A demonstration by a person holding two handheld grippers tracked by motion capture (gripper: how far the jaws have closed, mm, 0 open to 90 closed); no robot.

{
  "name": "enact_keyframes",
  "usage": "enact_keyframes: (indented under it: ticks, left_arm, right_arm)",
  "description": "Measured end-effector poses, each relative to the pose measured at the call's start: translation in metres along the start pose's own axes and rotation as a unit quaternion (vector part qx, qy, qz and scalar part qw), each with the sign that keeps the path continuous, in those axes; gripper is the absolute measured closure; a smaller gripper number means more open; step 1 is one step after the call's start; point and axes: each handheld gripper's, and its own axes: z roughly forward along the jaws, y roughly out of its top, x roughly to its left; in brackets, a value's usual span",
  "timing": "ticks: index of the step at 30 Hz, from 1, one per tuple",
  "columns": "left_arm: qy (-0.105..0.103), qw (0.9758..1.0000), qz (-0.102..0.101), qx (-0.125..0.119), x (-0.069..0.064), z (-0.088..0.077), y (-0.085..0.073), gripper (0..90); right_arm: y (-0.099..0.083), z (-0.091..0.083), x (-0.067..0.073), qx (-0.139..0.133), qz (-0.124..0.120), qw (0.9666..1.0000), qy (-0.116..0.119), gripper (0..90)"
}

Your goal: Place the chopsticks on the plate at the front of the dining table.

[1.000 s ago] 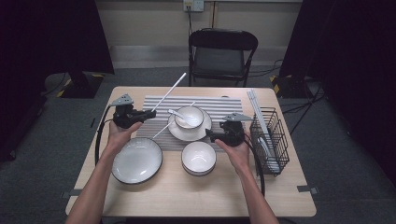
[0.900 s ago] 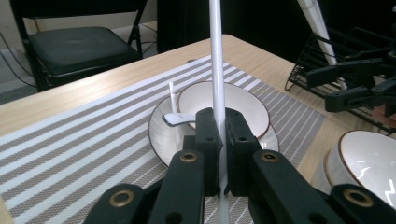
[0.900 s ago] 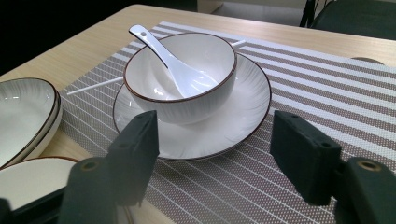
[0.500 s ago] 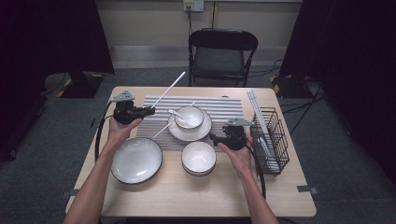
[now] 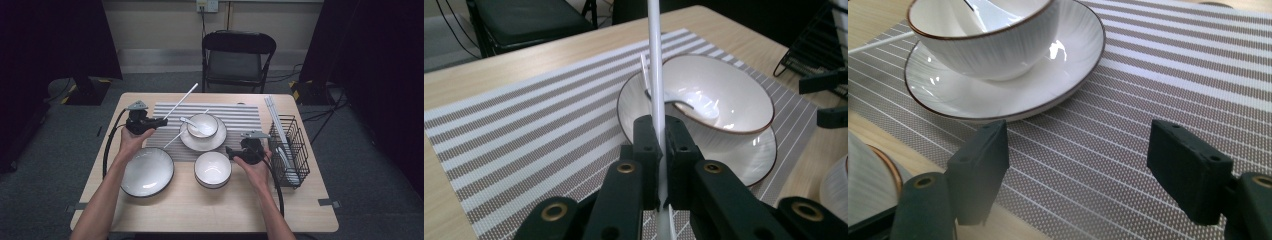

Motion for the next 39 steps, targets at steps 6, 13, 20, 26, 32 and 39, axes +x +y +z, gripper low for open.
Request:
enact_keyframes:
  ticks: [6,13,20,26,32,39]
  left_arm:
    - [0.002,0.9999,0.000,0.015,0.001,0.007,-0.003,86.4]
    - [0.000,0.9997,-0.006,0.025,0.003,0.010,-0.007,86.4]
    - [0.005,0.9991,-0.013,0.040,0.005,0.018,-0.019,86.3]
    - [0.006,0.9988,-0.015,0.047,0.007,0.020,-0.021,86.3]
    - [0.005,0.9985,-0.026,0.048,0.007,0.022,-0.024,86.3]
    - [0.011,0.9978,-0.023,0.061,0.007,0.028,-0.026,86.3]
  right_arm:
    - [-0.007,0.006,-0.004,0.019,0.001,0.9998,-0.009,22.6]
    - [-0.013,0.010,-0.005,0.031,-0.002,0.9993,-0.021,21.0]
    - [-0.025,0.015,-0.010,0.047,0.002,0.9984,-0.032,19.0]
    - [-0.028,0.018,-0.010,0.055,-0.003,0.9976,-0.042,17.8]
    - [-0.029,0.019,-0.008,0.056,-0.016,0.9970,-0.050,17.0]
    - [-0.030,0.019,-0.008,0.057,-0.021,0.9968,-0.052,16.8]
